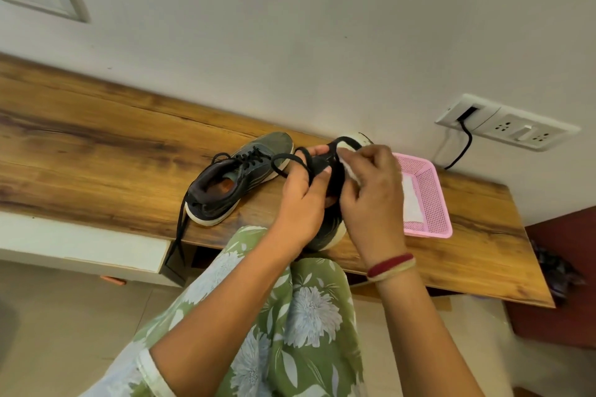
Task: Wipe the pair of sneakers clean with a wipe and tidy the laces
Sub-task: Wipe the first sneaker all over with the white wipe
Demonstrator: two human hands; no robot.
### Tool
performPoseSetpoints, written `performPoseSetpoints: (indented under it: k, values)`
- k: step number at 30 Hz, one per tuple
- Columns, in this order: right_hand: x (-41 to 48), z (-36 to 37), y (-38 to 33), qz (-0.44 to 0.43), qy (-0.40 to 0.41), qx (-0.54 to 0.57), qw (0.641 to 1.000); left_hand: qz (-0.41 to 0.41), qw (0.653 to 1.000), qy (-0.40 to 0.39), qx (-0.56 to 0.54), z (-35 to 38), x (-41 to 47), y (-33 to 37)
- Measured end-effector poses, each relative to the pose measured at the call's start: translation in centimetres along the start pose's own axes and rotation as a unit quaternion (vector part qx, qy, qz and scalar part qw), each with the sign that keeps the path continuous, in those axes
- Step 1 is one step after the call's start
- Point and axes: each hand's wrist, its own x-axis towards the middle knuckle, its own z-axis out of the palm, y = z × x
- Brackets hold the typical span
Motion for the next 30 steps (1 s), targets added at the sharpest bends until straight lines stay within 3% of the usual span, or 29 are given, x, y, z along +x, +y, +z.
performPoseSetpoints:
  k: [3,6,9,13,17,21,22,25,27,30]
  values:
    - [-1.3,0.5,-0.2,-0.029,-0.024,-0.022,0.999,0.041,0.998,0.009,0.047,0.2,0.0,-0.5]
    - [-1.2,-0.3,0.7,-0.056,-0.037,-0.007,0.998,0.021,0.999,0.004,0.035,0.2,-0.2,-0.7]
    - [-0.3,-0.6,1.7,-0.023,-0.017,0.006,1.000,-0.008,1.000,-0.022,0.010,0.6,-0.2,-0.5]
    - [-1.4,-0.6,0.7,-0.026,-0.054,0.073,0.996,0.014,0.999,-0.028,0.032,0.3,-0.2,-0.3]
    - [-0.7,-0.9,1.6,0.012,-0.010,0.085,0.996,-0.015,0.999,-0.047,0.021,0.5,-0.5,0.0]
    - [-1.6,-0.8,0.8,0.003,-0.078,0.133,0.988,0.004,0.998,-0.042,0.043,0.2,-0.3,0.1]
    - [-1.2,-1.2,0.9,0.035,-0.065,0.174,0.982,-0.011,0.999,-0.046,0.026,0.1,-0.2,0.2]
    - [0.6,-2.7,1.4,0.145,0.075,0.247,0.955,-0.059,0.997,-0.050,-0.026,0.2,-0.2,0.6]
    - [0.9,-2.8,0.9,0.107,0.091,0.212,0.967,-0.065,0.996,-0.052,-0.042,0.5,-0.4,0.6]
    - [0.0,-1.4,0.6,-0.006,-0.013,0.064,0.998,-0.058,0.994,-0.075,-0.047,0.9,-0.8,0.3]
